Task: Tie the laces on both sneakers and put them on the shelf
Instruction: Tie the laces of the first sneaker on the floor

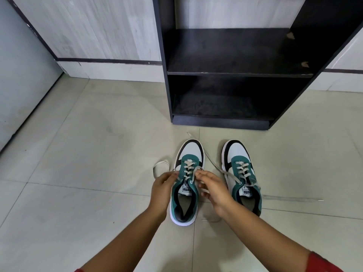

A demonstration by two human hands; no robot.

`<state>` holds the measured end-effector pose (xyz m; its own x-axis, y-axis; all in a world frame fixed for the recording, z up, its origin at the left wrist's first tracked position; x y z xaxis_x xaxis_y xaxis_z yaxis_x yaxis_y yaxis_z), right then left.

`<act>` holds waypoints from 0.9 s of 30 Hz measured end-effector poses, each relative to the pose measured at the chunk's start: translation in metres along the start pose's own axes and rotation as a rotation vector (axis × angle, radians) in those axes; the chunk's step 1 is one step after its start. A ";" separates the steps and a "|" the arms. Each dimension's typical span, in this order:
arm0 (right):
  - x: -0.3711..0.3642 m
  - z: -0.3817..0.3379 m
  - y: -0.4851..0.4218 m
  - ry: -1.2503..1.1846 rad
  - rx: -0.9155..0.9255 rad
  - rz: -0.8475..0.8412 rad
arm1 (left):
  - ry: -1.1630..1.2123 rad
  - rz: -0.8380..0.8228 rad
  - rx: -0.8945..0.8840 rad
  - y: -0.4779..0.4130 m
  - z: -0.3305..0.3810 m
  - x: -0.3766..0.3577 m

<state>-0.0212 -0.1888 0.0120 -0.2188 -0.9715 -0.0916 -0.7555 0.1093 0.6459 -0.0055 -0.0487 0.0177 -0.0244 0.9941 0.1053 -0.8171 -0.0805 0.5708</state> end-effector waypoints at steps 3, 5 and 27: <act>-0.009 -0.003 0.000 0.051 0.008 -0.018 | 0.030 -0.078 -0.018 0.003 0.002 -0.008; -0.010 0.000 -0.003 0.022 0.020 -0.007 | 0.038 -0.067 -0.011 0.002 0.000 -0.006; -0.017 -0.047 0.013 0.959 0.736 -0.266 | -0.497 -0.326 -0.685 -0.008 0.030 0.023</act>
<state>0.0019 -0.1810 0.0579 0.3004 -0.7094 0.6376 -0.9424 -0.3238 0.0837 0.0181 -0.0275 0.0397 0.3893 0.8016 0.4537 -0.9077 0.4177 0.0408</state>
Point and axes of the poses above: each hand's wrist, its own y-axis away from the middle knuckle, its own x-axis out of the back of the hand, z = x × y, the point moved 1 cm from there along -y, towards the middle knuckle, and after that the axes turned 3 degrees about x, right-handed, at the moved point
